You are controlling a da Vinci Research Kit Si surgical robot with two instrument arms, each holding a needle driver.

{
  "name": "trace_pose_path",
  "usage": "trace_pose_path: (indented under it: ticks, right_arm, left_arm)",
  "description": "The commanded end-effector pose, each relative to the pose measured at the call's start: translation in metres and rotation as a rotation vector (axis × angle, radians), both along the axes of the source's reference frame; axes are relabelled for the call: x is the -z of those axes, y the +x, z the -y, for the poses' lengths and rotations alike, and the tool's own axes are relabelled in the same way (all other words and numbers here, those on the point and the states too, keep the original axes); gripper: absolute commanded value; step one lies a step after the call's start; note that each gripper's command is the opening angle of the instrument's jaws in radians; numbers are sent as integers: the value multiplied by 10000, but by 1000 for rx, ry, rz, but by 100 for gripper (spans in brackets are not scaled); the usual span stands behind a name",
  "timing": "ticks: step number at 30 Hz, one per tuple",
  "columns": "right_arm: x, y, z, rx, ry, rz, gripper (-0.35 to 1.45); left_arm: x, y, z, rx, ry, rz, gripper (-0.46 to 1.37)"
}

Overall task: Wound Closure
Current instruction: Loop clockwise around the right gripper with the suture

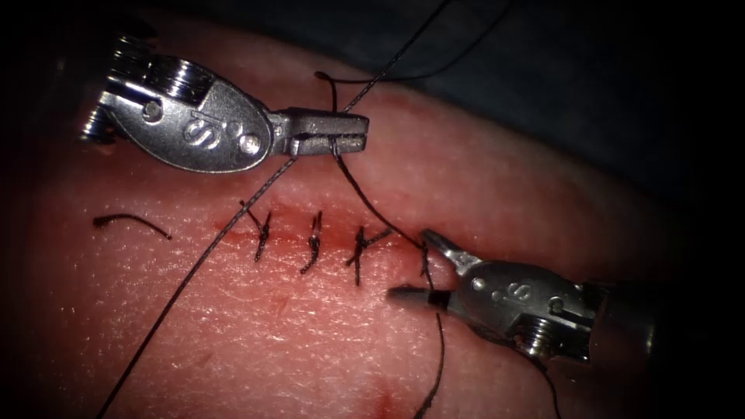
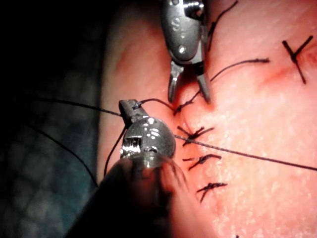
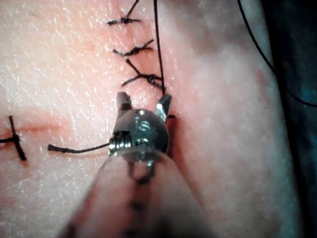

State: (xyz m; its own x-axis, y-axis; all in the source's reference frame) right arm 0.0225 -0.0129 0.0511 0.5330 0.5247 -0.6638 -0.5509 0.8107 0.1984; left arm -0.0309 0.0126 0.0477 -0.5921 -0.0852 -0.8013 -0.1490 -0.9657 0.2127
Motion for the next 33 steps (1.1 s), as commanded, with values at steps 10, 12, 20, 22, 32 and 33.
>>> trace_pose_path:
  ticks: [10, 12, 20, 22, 32, 33]
  right_arm:
    - [12, 0, 14, 45, 23, -36, 118]
    - [16, 2, 17, 53, 24, -44, 117]
    - [16, 11, 16, 65, 32, -61, -35]
    - [13, 12, 13, 61, 25, -71, -35]
    - [1, 34, 2, 29, 6, -135, -35]
    - [0, 37, 2, 27, 5, -144, -35]
  left_arm:
    - [-11, -15, -17, 3, -4, -7, -35]
    - [-12, -18, -18, 2, -9, -10, -35]
    - [-10, -24, -17, -1, -5, -8, -35]
    - [-9, -25, -16, -1, -5, -8, -35]
    - [0, -29, -2, 1, -5, -18, -35]
    - [0, -29, 0, 2, -6, -20, -35]
